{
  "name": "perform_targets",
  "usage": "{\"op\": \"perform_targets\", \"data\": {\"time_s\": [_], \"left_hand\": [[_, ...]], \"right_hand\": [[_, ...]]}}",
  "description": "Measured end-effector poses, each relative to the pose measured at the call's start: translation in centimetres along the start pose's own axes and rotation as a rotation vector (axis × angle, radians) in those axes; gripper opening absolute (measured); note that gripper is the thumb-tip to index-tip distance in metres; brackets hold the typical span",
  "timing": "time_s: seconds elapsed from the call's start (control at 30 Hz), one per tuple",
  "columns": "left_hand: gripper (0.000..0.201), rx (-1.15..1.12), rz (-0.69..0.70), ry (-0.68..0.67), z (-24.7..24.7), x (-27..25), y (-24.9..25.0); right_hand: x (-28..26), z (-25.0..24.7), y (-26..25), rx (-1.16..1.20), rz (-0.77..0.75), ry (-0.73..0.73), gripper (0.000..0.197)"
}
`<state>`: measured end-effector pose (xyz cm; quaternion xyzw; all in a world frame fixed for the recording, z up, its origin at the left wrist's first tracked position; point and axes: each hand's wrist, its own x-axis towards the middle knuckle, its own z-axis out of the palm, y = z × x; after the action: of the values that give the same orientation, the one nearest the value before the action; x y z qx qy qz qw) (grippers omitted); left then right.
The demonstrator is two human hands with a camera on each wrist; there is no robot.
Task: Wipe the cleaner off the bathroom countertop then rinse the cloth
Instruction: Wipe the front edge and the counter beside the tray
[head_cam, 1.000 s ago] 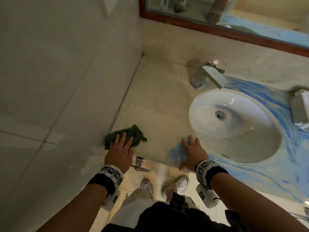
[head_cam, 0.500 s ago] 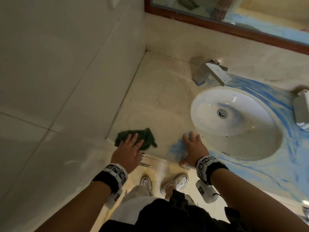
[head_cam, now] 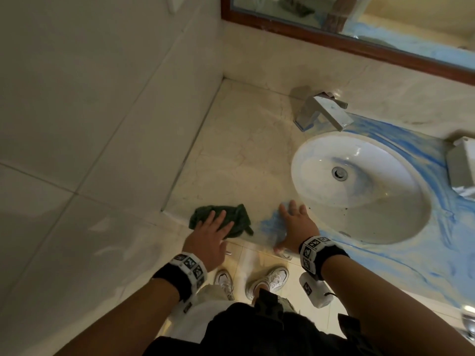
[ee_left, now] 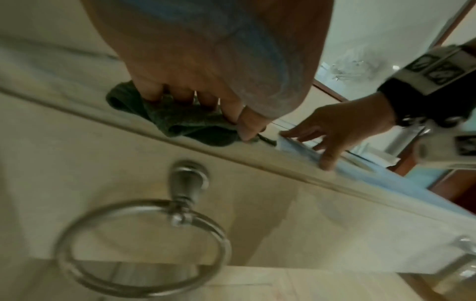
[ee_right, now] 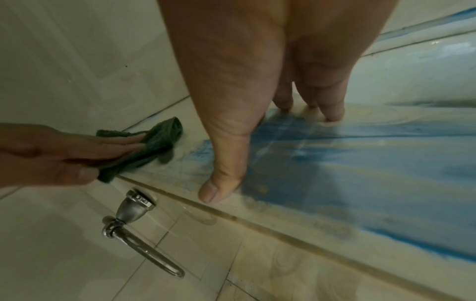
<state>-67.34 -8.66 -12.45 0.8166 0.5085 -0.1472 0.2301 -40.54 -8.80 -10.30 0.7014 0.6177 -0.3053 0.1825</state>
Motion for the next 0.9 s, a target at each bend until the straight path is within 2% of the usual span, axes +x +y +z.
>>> {"op": "perform_targets", "data": {"time_s": [0.1, 0.2, 0.3, 0.43, 0.57, 0.63, 0.77, 0.83, 0.9], "left_hand": [[0.059, -0.068, -0.158, 0.049, -1.9, 0.8, -3.8], [0.064, -0.079, -0.241, 0.042, -2.4, 1.6, -4.1], [0.070, -0.048, -0.195, 0.013, -1.7, 1.2, -0.6], [0.073, 0.044, 0.016, -0.074, -0.2, 0.0, 5.6], [0.069, 0.074, 0.092, -0.106, 0.0, 0.2, 6.6], [0.067, 0.054, 0.056, -0.071, -0.2, 0.6, 4.7], [0.068, 0.018, -0.118, -0.011, -0.9, 1.2, 1.3], [0.073, 0.004, -0.165, -0.024, -0.7, 1.4, 2.0], [0.077, 0.004, -0.155, -0.032, -0.1, 1.2, 4.2]], "right_hand": [[-0.4, -0.4, 0.4, -0.026, -0.020, -0.023, 0.128], [-1.3, -1.1, 1.7, -0.049, -0.008, -0.009, 0.119], [-2.6, -1.0, 3.9, 0.000, 0.069, 0.009, 0.118], [-4.9, -0.8, 7.5, -0.011, 0.185, -0.014, 0.120], [-6.9, -0.6, 11.0, -0.043, 0.259, -0.034, 0.116], [-7.4, -0.6, 12.6, -0.068, 0.278, -0.027, 0.118], [-7.6, -0.4, 15.2, -0.118, 0.281, -0.057, 0.118], [-7.6, -0.2, 16.0, -0.106, 0.259, -0.066, 0.114], [-7.4, -0.1, 16.5, -0.074, 0.219, -0.070, 0.112]]}}
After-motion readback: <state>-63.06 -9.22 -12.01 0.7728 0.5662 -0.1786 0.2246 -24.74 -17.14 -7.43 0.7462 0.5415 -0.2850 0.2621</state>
